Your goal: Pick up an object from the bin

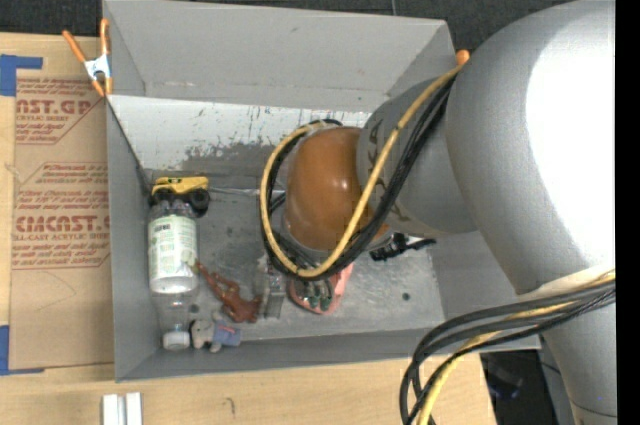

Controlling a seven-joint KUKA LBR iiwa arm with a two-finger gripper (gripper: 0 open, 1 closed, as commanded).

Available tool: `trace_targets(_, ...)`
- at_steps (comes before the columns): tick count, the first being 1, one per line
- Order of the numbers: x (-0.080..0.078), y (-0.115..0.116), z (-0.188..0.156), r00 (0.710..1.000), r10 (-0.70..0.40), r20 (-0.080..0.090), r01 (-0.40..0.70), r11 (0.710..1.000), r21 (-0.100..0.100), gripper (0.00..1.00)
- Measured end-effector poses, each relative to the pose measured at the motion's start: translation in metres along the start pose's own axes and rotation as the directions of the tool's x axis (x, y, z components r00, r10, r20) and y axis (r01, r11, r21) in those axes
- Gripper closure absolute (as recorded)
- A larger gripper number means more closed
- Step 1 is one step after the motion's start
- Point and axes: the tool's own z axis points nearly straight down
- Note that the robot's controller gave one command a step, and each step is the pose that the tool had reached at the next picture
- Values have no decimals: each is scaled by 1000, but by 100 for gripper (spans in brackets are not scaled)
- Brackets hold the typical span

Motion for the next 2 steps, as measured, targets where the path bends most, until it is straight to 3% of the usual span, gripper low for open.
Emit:
trace_targets(1, 0, 0, 0, 1000, 0, 0, 0, 1000, 0, 100)
trace_targets(2, 4, -3, -54, 1000, -6, -6, 6, 1000, 1, 100)
